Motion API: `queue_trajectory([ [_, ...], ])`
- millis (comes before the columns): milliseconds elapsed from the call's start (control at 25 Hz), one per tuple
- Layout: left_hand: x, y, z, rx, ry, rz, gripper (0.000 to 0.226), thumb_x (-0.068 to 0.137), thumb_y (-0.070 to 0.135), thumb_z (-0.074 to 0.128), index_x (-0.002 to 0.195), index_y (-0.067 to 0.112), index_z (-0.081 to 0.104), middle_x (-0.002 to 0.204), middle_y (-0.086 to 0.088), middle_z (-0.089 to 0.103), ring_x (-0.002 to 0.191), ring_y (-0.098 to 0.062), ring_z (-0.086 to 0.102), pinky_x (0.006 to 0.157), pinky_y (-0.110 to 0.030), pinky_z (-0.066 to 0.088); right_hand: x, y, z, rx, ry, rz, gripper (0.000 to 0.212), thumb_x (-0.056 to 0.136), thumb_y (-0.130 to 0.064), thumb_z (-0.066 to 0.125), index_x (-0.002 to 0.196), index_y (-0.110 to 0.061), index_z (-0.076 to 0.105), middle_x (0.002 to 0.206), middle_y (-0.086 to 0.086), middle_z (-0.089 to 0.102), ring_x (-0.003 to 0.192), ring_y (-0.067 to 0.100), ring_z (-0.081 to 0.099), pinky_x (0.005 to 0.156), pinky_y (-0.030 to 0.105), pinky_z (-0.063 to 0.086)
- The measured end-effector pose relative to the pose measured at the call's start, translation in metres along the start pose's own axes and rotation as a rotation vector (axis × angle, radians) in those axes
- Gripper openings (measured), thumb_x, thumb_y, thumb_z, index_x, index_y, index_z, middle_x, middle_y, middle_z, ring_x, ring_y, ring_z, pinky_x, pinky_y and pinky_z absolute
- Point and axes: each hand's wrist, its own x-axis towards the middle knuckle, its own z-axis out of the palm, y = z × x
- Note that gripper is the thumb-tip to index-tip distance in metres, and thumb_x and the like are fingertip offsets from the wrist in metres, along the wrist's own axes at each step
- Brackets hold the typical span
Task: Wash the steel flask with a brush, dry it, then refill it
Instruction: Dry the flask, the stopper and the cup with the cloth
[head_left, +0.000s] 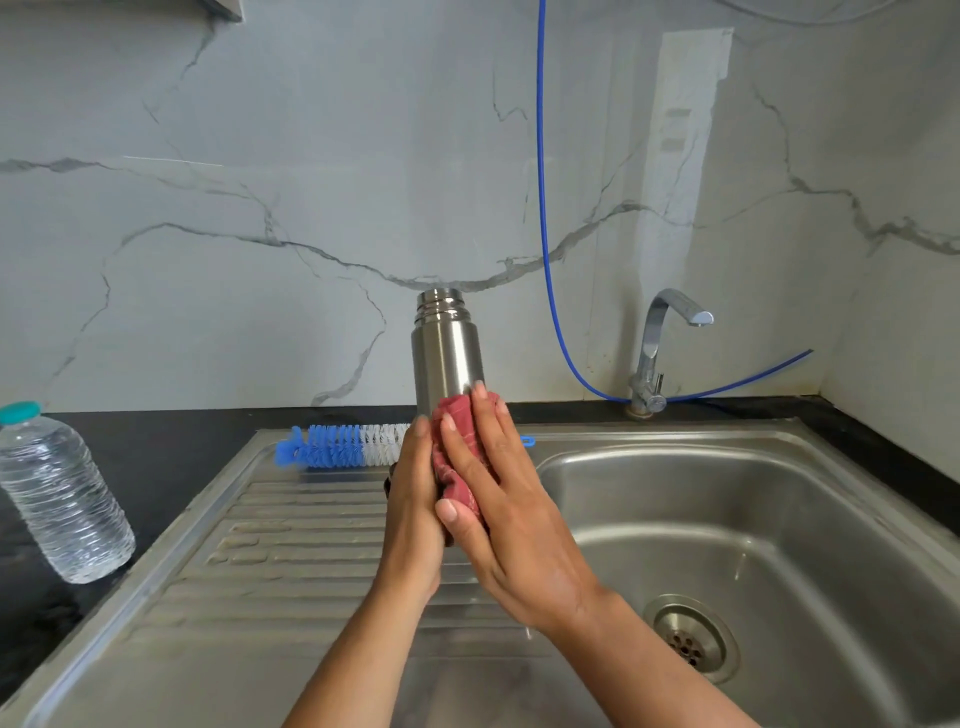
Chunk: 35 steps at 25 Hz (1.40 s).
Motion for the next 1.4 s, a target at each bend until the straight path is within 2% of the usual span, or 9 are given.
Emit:
queue_trajectory([
  [120,-0.011,0.006,0.013,0.085,-0.121,0.042,0.046,0.105,0.056,0.033,0.129,0.036,0.066,0.128,0.016,0.071,0.125,-0.003,0.062,0.107,-0.030,0.048,0.012,0.006,-0.018,-0.068,0.093,-0.042,0.058,0.106,-0.034,0.046,0.157,-0.011,0.035,0.171,0.010,0.011,0.158,0.036,0.000,0.128,0.051,0.010],
  [240,-0.017,0.005,0.019,0.136,-0.263,0.072,0.060,0.093,0.070,0.052,0.135,0.027,0.062,0.128,0.007,0.072,0.123,-0.010,0.065,0.101,-0.029,0.053,0.022,0.010,-0.042,-0.081,0.254,-0.067,0.053,0.102,-0.029,0.052,0.150,-0.007,0.047,0.168,0.013,0.023,0.157,0.039,0.007,0.127,0.053,0.013],
  [400,-0.019,0.003,0.015,0.144,-0.422,0.076,0.064,0.079,0.046,0.080,0.136,0.026,0.061,0.126,0.003,0.073,0.120,-0.014,0.068,0.094,-0.022,0.053,0.029,0.006,-0.057,0.108,0.407,0.132,0.053,0.107,-0.033,0.041,0.157,-0.016,0.037,0.171,-0.003,0.018,0.158,0.014,0.012,0.127,0.044,0.021],
  [600,-0.015,-0.003,0.011,-0.028,-0.251,0.078,0.049,0.074,0.036,0.079,0.122,0.029,0.072,0.117,-0.009,0.075,0.111,-0.027,0.071,0.093,-0.037,0.055,0.018,-0.009,-0.039,0.402,0.306,0.294,0.046,0.111,-0.031,0.030,0.157,-0.031,0.033,0.150,-0.033,0.045,0.141,-0.006,0.042,0.113,0.016,0.034],
  [760,-0.008,0.005,-0.001,-0.068,0.042,0.200,0.056,0.074,0.040,0.079,0.122,0.014,0.068,0.109,-0.009,0.077,0.102,-0.027,0.074,0.085,-0.035,0.058,0.000,-0.018,-0.008,0.352,0.068,0.284,0.058,0.110,-0.042,0.030,0.164,-0.029,0.013,0.167,-0.018,0.025,0.152,-0.001,0.024,0.124,0.037,0.029],
  [920,0.001,0.013,-0.015,-0.160,0.282,0.176,0.050,0.085,0.044,0.068,0.121,0.011,0.056,0.096,0.005,0.074,0.090,-0.014,0.072,0.078,-0.029,0.057,-0.005,-0.028,0.002,0.172,-0.114,0.166,0.065,0.109,-0.041,0.037,0.164,-0.025,0.005,0.170,-0.019,0.003,0.155,-0.003,0.001,0.128,0.029,0.014],
  [1080,0.007,0.012,-0.017,-0.247,0.169,0.007,0.076,0.082,0.066,0.069,0.135,0.013,0.062,0.130,-0.014,0.068,0.121,-0.029,0.066,0.110,-0.052,0.047,-0.005,-0.018,0.004,0.037,-0.045,0.072,0.068,0.108,-0.041,0.041,0.164,-0.021,0.009,0.172,-0.006,0.000,0.157,0.006,0.003,0.127,0.028,0.016],
  [1240,0.005,0.013,-0.015,-0.263,0.073,0.002,0.031,0.098,0.029,0.054,0.121,0.017,0.070,0.115,-0.009,0.074,0.109,-0.024,0.071,0.085,-0.031,0.059,-0.004,-0.011,0.001,-0.011,-0.027,0.011,0.065,0.108,-0.038,0.044,0.163,-0.015,0.017,0.172,0.006,0.001,0.159,0.018,0.004,0.127,0.042,0.021],
  [1400,0.008,0.012,-0.017,-0.280,-0.050,-0.082,0.064,0.097,0.061,0.049,0.135,0.012,0.066,0.138,-0.015,0.065,0.131,-0.026,0.061,0.112,-0.043,0.043,-0.001,-0.018,-0.001,-0.010,-0.068,-0.084,0.062,0.108,-0.027,0.046,0.161,-0.006,0.022,0.171,0.015,0.002,0.159,0.030,-0.005,0.127,0.053,0.012],
])
